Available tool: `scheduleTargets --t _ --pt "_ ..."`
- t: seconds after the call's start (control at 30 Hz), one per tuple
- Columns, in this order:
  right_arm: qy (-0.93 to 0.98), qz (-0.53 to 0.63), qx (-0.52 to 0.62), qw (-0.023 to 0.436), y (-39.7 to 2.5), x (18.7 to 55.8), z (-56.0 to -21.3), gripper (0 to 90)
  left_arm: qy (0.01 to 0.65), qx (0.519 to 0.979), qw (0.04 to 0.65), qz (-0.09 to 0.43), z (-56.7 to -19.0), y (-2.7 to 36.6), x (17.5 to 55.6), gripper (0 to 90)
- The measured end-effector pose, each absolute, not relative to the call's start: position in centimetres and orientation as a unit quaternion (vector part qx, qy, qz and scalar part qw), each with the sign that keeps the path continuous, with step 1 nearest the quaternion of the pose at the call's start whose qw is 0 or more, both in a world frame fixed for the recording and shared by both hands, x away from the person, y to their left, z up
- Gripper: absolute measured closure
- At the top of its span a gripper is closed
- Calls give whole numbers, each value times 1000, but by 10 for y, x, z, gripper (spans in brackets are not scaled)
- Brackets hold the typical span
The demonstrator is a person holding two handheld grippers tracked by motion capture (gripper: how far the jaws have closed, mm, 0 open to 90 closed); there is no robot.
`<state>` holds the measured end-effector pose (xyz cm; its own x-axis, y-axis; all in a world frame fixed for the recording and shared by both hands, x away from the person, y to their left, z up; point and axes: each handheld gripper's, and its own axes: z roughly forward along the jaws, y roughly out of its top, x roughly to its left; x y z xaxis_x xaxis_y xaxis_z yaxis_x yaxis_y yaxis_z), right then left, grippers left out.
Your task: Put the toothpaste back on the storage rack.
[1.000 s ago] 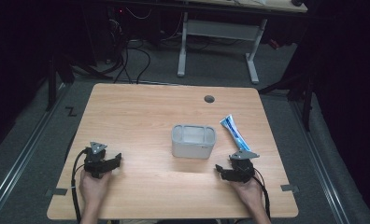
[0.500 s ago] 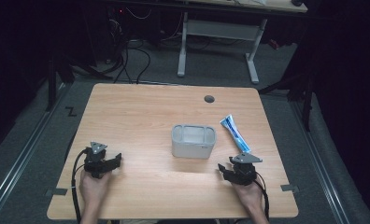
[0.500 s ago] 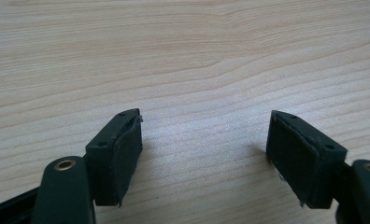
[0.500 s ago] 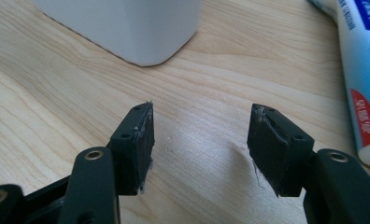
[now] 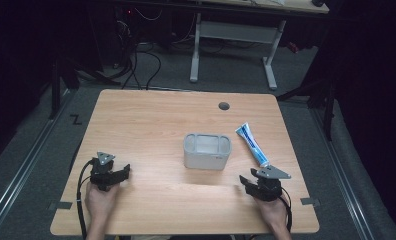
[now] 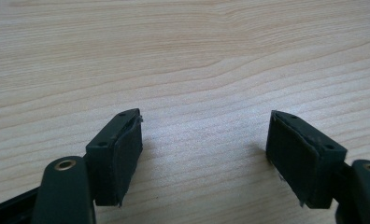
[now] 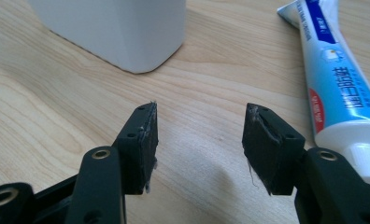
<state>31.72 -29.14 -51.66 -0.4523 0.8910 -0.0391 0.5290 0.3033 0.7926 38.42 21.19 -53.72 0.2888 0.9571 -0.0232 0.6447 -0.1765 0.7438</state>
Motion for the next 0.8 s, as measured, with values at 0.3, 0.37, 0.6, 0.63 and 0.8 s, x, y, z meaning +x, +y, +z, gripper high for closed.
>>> scheduleTargets --t 0.3,0.37,0.6,0.63,0.8 --pt "752 377 471 266 -302 313 -513 433 549 730 334 234 -537 212 384 276" --pt "747 377 475 270 -305 312 -512 432 549 730 335 233 -537 212 384 276" --pt "742 374 481 278 -314 311 -506 433 549 730 335 233 -537 212 384 275" --pt "741 374 483 278 -315 311 -505 434 549 730 335 232 -537 212 384 275" --pt "736 378 485 281 -320 312 -499 439 549 730 334 233 -537 212 384 275"
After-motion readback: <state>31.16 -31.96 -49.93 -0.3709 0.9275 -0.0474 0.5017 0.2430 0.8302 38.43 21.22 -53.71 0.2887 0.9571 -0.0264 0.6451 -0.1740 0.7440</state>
